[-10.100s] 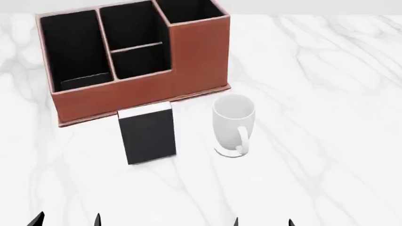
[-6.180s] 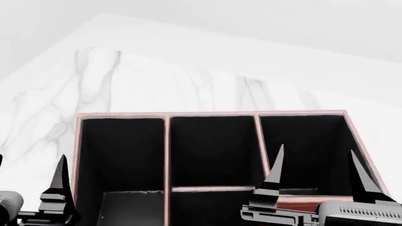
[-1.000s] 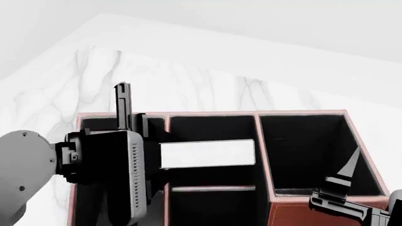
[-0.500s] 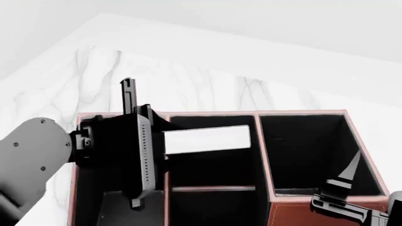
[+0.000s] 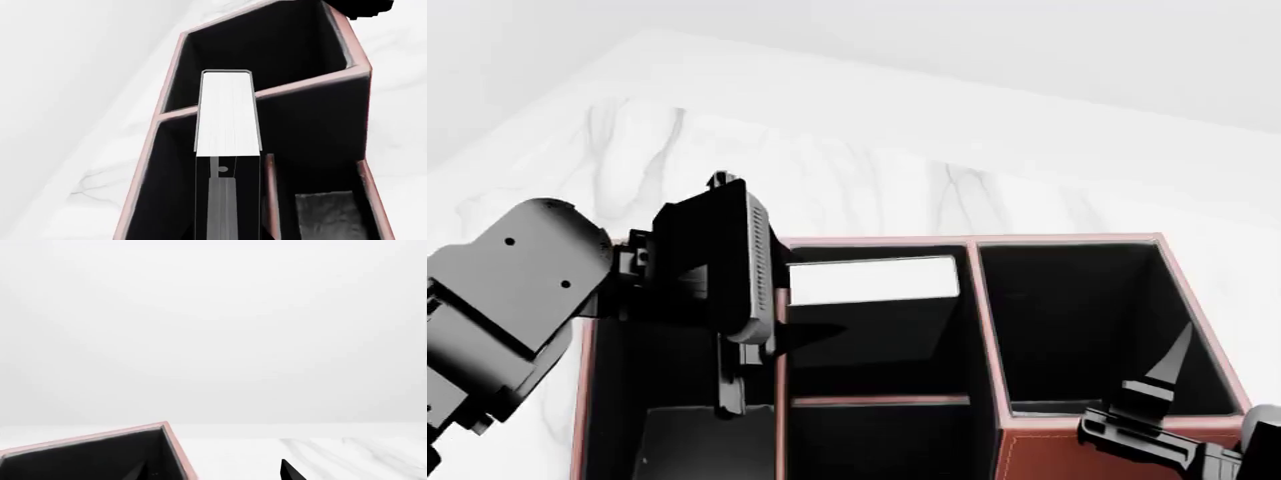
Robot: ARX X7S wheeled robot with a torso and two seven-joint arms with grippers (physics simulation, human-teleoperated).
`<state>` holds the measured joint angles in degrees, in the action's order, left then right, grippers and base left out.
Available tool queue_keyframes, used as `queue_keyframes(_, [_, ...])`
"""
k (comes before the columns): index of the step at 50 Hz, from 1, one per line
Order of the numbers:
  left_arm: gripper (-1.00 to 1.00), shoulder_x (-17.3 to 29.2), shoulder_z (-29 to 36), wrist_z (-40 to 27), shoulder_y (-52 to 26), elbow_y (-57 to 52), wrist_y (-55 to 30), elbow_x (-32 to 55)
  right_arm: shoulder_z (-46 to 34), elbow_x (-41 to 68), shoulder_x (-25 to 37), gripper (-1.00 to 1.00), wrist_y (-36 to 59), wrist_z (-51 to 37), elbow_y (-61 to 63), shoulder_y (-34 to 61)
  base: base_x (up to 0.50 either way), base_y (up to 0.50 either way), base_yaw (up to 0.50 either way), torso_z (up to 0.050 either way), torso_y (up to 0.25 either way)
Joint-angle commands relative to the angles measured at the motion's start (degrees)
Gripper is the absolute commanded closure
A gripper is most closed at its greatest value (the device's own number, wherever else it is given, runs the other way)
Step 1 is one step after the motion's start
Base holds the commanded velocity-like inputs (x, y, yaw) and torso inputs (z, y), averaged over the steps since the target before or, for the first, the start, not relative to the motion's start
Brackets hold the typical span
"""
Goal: Pick up the book and place it in the front compartment of the caddy.
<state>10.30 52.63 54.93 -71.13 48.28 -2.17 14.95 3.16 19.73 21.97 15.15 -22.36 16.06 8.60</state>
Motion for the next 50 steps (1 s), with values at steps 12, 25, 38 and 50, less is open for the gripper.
queue_keyframes(12, [1.00, -10.2, -2.0, 4.4, -4.1, 26.6, 12.9, -1.4, 3.1, -1.7, -0.4, -1.00, -2.0, 3.9, -9.1, 0.9, 0.01, 0.00, 0.01, 0.000, 0.000])
queue_keyframes(25, [-1.00, -10.3, -4.7, 1.8, -0.8, 26.7, 14.2, 1.4, 2.5, -2.0, -0.5, -1.00, -2.0, 3.7, -9.6, 1.0, 0.01, 0.00, 0.00, 0.000, 0.000])
queue_keyframes(38, [-1.00, -10.2, -7.6, -0.7, -1.1, 26.7, 11.9, 3.8, 1.7, -2.1, -0.4, -1.00, -1.5, 3.6, -8.8, 1.0, 0.00, 0.00, 0.00, 0.000, 0.000])
queue_keyframes(50, [-1.00, 10.2, -17.6, -27.7, 18.1, -41.3, -18.8, 18.1, 2.0, -1.1, 0.5, -1.00, 0.5, 2.5, 0.1, 0.1, 0.00, 0.00, 0.00, 0.000, 0.000])
